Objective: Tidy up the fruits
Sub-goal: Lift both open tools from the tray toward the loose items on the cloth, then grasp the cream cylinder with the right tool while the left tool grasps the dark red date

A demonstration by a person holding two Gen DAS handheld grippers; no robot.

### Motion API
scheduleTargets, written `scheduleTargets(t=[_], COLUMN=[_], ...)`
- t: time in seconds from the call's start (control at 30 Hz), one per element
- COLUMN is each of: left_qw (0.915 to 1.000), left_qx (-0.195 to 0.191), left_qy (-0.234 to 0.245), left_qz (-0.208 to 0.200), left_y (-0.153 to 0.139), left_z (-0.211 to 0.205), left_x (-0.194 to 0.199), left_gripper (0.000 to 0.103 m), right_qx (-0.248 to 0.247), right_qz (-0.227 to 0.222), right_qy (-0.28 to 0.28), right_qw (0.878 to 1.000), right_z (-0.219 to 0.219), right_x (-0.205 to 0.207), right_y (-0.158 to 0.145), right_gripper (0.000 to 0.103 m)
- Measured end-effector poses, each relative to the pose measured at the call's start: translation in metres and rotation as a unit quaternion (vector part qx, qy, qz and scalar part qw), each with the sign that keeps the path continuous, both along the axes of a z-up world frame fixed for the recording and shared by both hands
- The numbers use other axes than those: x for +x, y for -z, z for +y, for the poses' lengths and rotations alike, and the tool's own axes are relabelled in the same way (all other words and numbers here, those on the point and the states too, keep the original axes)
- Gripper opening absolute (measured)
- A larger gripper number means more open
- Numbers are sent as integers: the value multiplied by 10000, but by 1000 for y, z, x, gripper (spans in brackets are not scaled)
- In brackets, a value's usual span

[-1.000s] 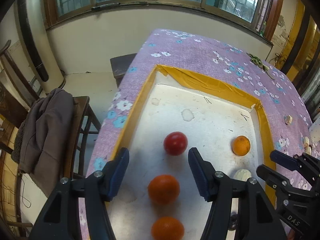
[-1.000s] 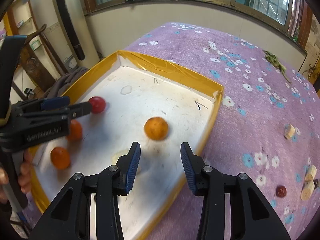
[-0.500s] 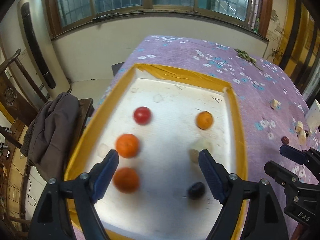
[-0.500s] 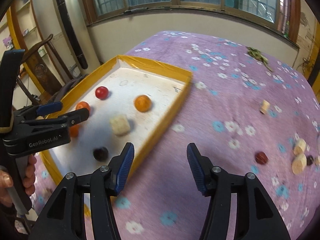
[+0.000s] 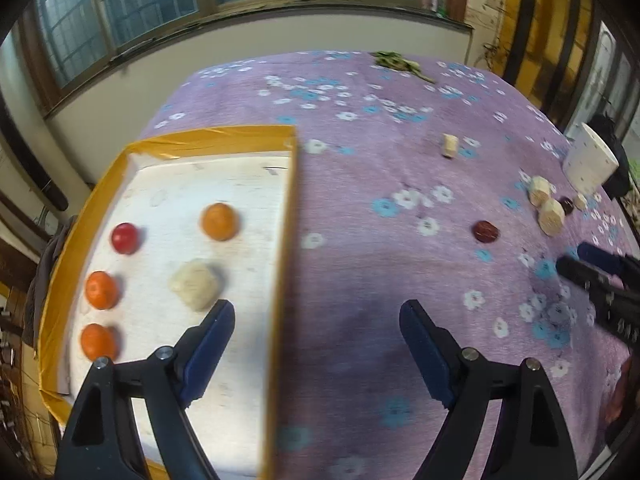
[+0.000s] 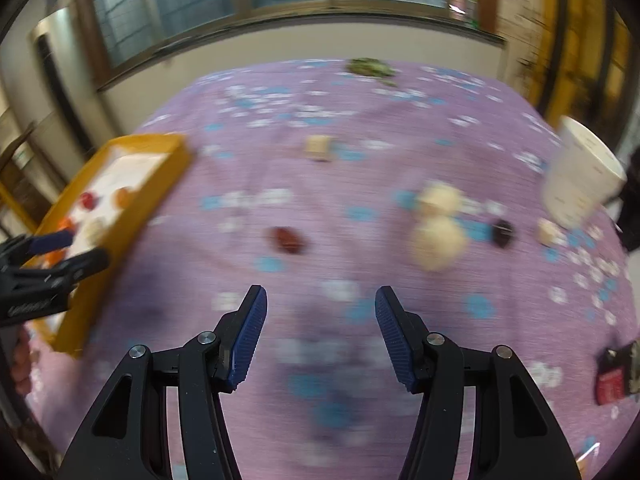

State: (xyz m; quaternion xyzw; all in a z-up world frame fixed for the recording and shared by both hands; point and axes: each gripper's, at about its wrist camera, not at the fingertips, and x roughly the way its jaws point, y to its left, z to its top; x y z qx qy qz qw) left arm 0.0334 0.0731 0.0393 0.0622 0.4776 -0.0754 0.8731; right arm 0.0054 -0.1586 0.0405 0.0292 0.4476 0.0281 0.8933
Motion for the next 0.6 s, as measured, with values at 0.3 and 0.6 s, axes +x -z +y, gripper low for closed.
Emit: scheduleTargets(t=[0.3,0.6], left_qw=[9989,9971], left_qx=[93,-83], left_qy=[391,576], left_qz=[242,497], left_y=[12,23], left_z=[-62,-104], left_x=[-1,24], left_gripper=[86,86], right_qx=[85,31], right_qz=[188,210], right_qy=[271,-320], right_qw=[9994,9993], right_z=[-67,-62], right_x=[33,56], right_y=[22,37], right_gripper=[56,34])
